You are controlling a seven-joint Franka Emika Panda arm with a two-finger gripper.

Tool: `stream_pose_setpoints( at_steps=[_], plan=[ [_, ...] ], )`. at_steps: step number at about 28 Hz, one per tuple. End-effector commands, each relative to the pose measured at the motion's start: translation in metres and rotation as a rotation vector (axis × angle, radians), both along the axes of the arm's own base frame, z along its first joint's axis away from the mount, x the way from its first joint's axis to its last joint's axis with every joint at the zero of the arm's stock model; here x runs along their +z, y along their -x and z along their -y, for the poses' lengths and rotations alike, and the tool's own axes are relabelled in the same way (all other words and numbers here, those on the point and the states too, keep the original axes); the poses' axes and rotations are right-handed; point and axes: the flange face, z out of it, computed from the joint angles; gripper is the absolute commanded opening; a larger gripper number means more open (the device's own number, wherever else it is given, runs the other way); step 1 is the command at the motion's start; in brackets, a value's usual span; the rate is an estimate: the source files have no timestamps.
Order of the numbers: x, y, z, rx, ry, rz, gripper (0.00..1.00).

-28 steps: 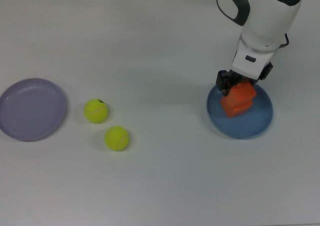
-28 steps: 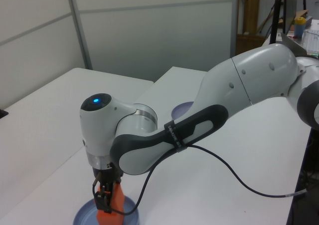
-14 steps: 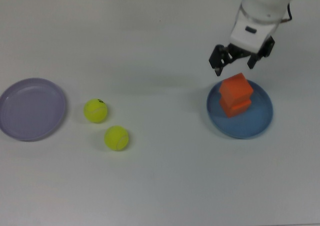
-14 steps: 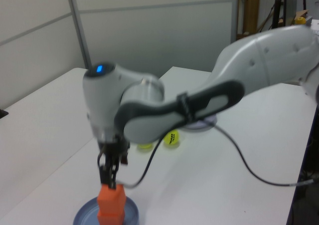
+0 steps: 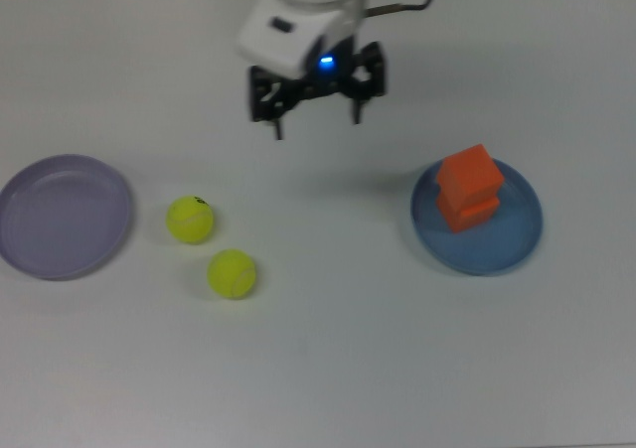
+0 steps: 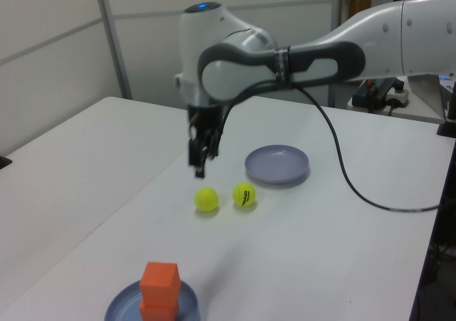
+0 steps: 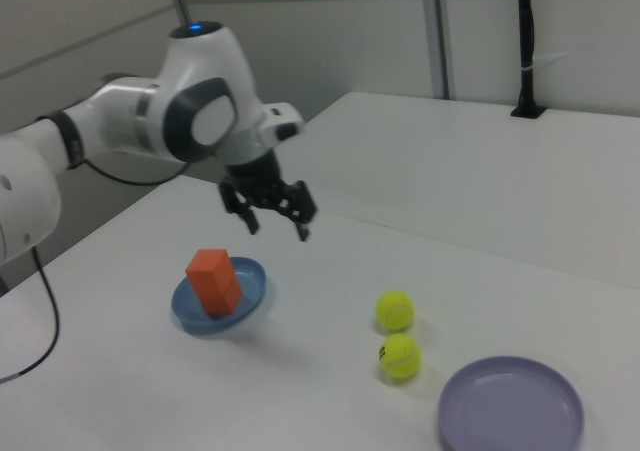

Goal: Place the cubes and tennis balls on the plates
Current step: 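Open the gripper and lift away from the cube stack, then move to a yellow tennis ball and grasp it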

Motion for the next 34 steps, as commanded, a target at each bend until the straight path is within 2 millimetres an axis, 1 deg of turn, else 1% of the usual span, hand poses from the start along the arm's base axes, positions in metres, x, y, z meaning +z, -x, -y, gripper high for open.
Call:
stream_pose_setpoints(
  at_steps=[1,5,6,10,11,12,13,16,17,19,21,22,26,27,32,34],
  plan=[
    [-0.009,-0.008,0.056,0.008,-0.035,-0.037,1.0],
    [-0.024,-0.014,0.09,-0.011,-0.041,-0.06,1.0],
    [-0.033,-0.014,0.1,-0.008,-0.039,-0.074,1.0],
    [-0.056,-0.013,0.119,-0.027,-0.034,-0.096,1.0],
    [-0.061,-0.014,0.121,-0.029,-0.034,-0.09,1.0],
    [-0.075,-0.013,0.127,-0.041,-0.031,-0.086,1.0],
    [-0.083,-0.012,0.131,-0.048,-0.03,-0.085,1.0],
    [-0.097,-0.012,0.139,-0.053,-0.025,-0.068,1.0],
    [-0.105,-0.012,0.145,-0.052,-0.022,-0.06,1.0],
    [-0.113,-0.013,0.15,-0.057,-0.018,-0.059,1.0],
    [-0.118,-0.015,0.152,-0.055,-0.015,-0.058,1.0],
    [-0.124,-0.018,0.157,-0.061,-0.013,-0.055,1.0],
    [-0.131,-0.024,0.16,-0.067,-0.022,-0.039,1.0],
    [-0.133,-0.025,0.167,-0.067,-0.018,-0.035,1.0],
    [-0.151,-0.033,0.171,-0.073,-0.008,-0.024,1.0],
    [-0.162,-0.037,0.172,-0.074,0.0,-0.014,1.0]
  ],
)
